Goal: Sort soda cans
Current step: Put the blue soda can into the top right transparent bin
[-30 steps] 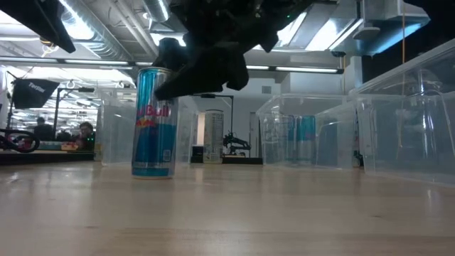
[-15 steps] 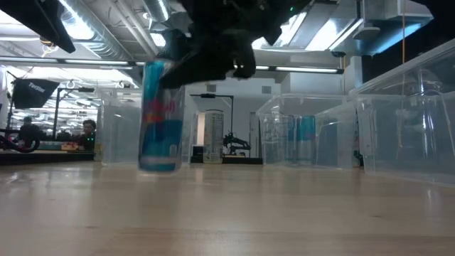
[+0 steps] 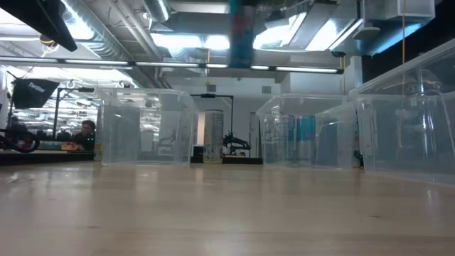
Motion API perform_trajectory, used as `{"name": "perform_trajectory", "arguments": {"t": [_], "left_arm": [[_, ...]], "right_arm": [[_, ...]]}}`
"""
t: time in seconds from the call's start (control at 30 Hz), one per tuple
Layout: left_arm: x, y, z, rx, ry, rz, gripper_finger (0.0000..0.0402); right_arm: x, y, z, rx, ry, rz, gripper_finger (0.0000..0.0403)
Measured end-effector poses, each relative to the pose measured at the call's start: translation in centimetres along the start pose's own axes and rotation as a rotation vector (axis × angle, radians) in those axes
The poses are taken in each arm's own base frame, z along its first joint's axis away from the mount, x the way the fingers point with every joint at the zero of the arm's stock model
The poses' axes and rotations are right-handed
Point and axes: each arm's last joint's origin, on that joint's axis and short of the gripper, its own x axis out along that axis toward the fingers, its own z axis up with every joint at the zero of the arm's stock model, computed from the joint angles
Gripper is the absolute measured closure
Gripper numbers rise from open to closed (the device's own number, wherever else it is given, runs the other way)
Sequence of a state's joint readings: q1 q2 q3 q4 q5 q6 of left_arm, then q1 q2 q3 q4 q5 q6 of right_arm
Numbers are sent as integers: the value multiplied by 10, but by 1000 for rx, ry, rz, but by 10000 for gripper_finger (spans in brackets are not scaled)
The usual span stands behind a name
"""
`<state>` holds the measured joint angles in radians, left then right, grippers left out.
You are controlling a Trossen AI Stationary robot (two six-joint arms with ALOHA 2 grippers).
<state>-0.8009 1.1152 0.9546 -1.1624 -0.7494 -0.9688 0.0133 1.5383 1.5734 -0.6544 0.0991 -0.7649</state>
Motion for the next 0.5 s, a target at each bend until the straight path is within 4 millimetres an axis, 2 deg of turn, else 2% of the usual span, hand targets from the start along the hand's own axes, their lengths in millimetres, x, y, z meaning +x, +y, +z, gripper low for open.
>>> {"name": "perform_trajectory", "arguments": {"t": [0.1,0.17,0.33,0.5], "left_arm": [[0,0,0,-1,-3,2,93],[0,0,0,-1,-3,2,93],[0,0,0,5,-7,5,93],[0,0,0,23,-12,8,93]], "right_arm": [[-23,-15,-25,33,162,-72,165],[-30,-25,-45,67,244,-86,165],[-24,-33,-108,139,395,-53,165],[-13,-26,-158,215,433,-12,165]]}}
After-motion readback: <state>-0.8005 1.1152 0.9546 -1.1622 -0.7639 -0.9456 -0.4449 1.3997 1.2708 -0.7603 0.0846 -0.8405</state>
